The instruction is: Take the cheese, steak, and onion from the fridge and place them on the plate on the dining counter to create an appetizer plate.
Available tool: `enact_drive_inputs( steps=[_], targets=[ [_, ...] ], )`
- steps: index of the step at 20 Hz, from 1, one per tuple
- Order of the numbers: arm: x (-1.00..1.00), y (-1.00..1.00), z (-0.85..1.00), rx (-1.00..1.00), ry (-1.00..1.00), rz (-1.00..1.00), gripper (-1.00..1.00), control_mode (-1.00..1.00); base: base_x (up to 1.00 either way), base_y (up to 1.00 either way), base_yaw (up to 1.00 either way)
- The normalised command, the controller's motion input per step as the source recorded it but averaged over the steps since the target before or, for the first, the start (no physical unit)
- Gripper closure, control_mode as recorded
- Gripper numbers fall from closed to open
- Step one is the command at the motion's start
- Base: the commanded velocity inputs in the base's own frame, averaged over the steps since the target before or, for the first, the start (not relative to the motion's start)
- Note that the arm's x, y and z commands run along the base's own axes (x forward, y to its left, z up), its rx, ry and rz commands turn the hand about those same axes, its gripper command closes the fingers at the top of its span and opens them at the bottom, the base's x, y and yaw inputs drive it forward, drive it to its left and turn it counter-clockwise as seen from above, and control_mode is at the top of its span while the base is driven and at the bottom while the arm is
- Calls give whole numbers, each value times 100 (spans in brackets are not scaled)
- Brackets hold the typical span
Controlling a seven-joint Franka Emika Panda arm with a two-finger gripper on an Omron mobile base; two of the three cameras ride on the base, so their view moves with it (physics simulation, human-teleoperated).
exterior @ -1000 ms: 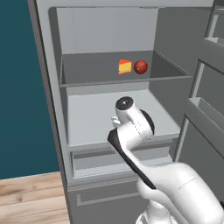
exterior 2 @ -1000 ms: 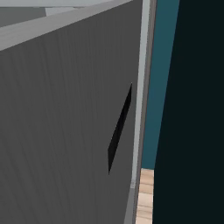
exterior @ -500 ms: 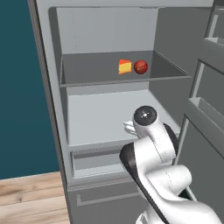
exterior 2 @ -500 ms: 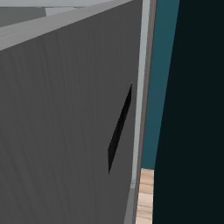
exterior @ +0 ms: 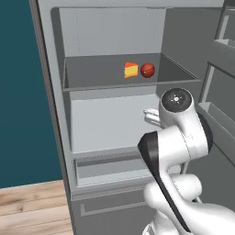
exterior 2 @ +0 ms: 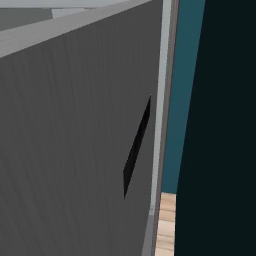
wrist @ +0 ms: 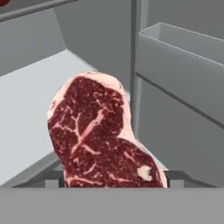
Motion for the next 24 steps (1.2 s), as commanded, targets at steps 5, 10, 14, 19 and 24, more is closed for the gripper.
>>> enact_drive_inputs(
  steps=[5,10,14,19,24],
  targets=[
    [-3,-5,26,0,0,0,100,100,-17,0,0],
    [0,0,0,0,0,0,100,100,-45,1,0],
    [0,0,0,0,0,0,100,100,-83,18,0],
    [0,0,0,0,0,0,100,100,-99,37,3],
    [0,0,0,0,0,0,100,100,-77,86,18]
  ],
)
